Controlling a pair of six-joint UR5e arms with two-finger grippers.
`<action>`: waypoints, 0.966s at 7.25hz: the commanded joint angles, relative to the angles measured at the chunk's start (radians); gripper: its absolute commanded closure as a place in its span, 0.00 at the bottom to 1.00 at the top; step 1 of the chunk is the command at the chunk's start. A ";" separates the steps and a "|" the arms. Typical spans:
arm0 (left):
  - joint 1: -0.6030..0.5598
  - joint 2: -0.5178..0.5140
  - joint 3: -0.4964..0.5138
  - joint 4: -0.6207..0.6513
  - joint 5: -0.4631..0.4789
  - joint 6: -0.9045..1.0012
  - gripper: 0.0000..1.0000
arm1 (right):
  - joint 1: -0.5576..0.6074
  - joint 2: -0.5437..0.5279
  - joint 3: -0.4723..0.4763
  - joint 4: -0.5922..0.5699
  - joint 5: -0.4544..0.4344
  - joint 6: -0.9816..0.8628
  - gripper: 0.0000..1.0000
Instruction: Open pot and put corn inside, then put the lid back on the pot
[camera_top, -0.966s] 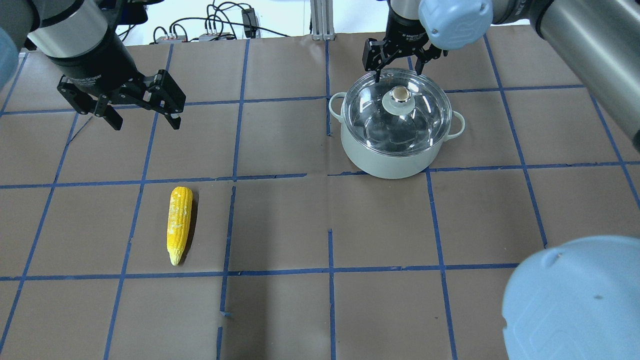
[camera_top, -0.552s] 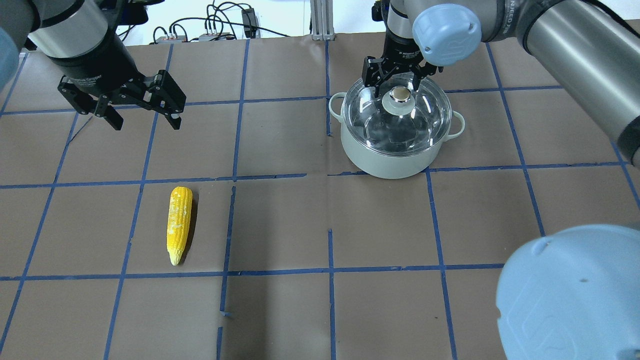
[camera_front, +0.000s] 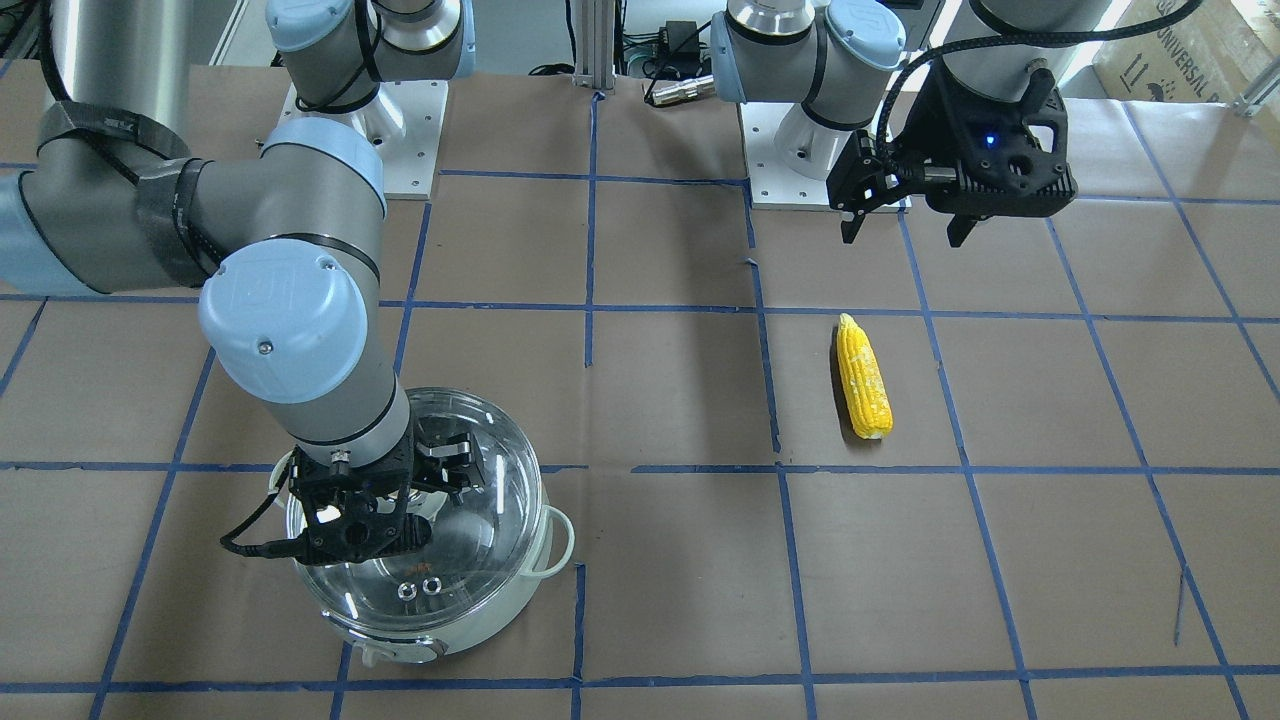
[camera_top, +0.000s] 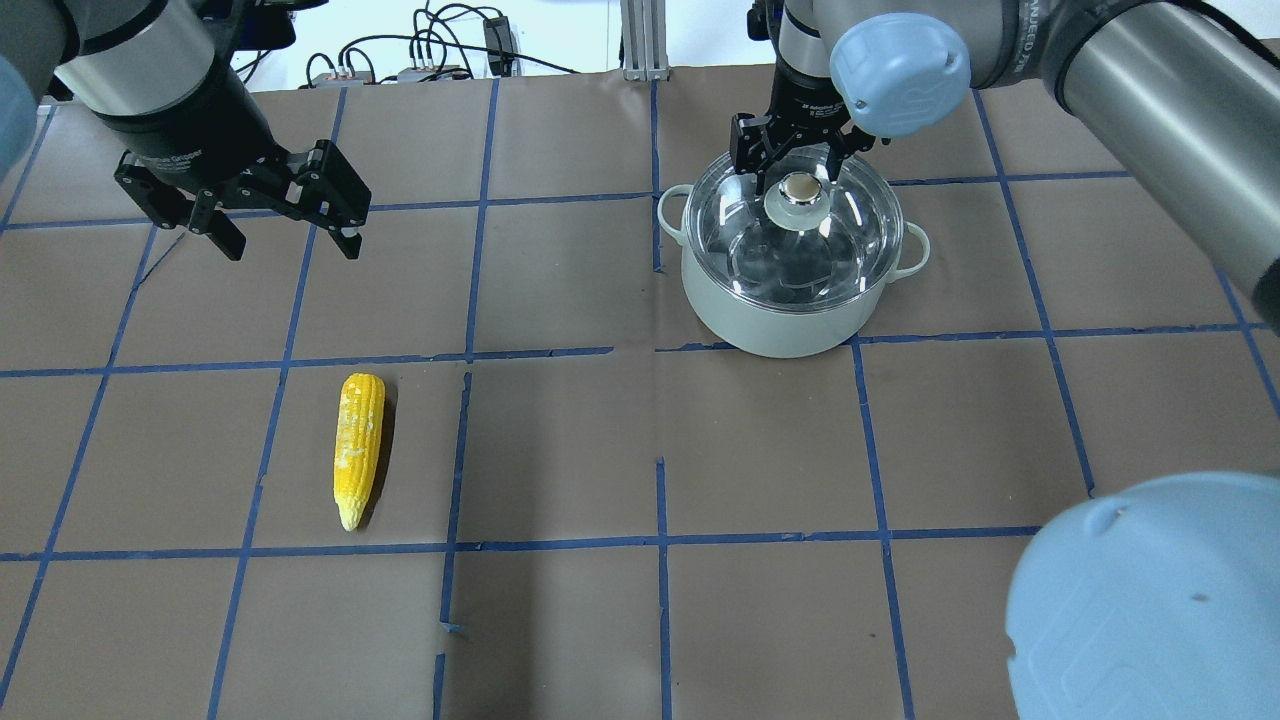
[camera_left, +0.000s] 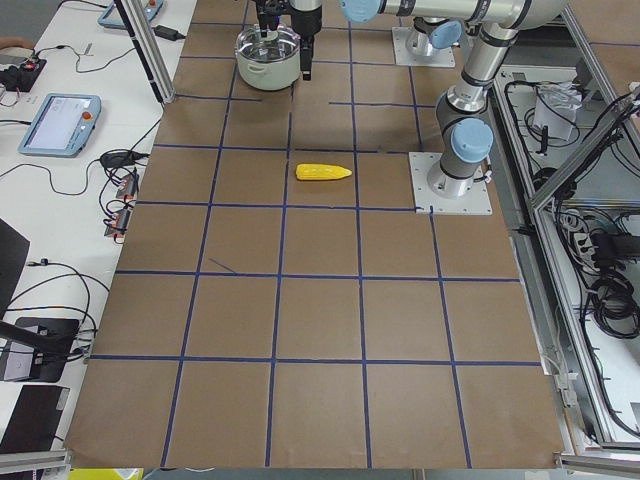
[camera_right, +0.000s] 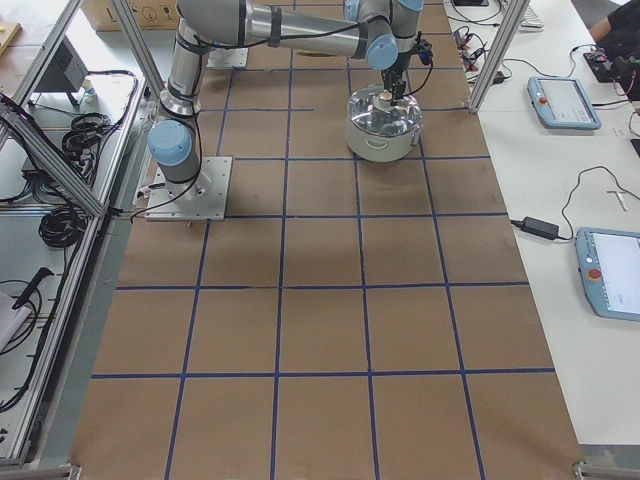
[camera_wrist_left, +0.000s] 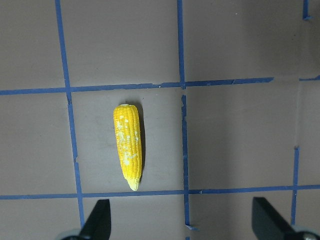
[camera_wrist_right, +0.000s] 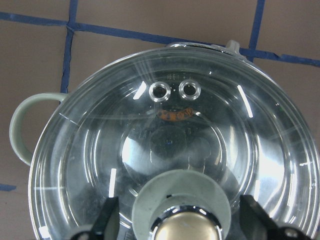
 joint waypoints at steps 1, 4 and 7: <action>0.000 0.001 0.001 0.001 0.000 0.000 0.00 | -0.002 -0.003 0.011 0.006 0.001 0.000 0.26; 0.000 -0.001 0.001 0.001 -0.003 0.002 0.00 | -0.002 -0.004 0.025 0.003 0.003 0.000 0.34; 0.002 0.001 0.003 0.001 -0.003 0.002 0.00 | 0.001 -0.007 0.013 0.027 -0.003 0.000 0.70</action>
